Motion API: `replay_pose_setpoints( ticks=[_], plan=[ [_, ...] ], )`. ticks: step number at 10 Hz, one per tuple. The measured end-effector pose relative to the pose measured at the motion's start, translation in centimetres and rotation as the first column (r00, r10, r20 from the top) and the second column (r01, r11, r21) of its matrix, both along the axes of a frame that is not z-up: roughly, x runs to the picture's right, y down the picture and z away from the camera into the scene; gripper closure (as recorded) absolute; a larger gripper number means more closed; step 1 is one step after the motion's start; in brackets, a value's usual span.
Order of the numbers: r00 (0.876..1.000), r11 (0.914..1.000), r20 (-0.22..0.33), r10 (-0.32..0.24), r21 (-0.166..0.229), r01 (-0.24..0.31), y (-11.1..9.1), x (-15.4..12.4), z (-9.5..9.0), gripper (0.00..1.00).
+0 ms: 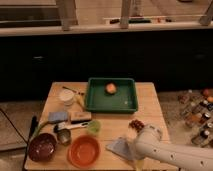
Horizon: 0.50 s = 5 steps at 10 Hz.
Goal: Wipe tray with towel
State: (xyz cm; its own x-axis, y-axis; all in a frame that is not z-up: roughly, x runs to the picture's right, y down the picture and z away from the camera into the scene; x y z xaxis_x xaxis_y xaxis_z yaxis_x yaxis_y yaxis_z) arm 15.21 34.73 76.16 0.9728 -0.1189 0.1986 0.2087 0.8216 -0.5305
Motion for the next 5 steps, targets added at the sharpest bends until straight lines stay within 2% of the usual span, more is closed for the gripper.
replay_pose_setpoints(
  ticks=[1,2,4,5],
  plan=[
    [1.0,1.0,0.002,0.001,0.001,-0.001,-0.15,-0.03,-0.24,0.98],
    [1.0,1.0,0.0,0.002,0.003,-0.002,-0.8,-0.14,-0.43,1.0],
    [1.0,1.0,-0.001,-0.002,-0.006,0.002,-0.31,0.18,-0.98,0.91],
    [1.0,1.0,-0.001,-0.004,-0.004,0.004,-0.43,0.28,-1.15,0.79]
  ],
)
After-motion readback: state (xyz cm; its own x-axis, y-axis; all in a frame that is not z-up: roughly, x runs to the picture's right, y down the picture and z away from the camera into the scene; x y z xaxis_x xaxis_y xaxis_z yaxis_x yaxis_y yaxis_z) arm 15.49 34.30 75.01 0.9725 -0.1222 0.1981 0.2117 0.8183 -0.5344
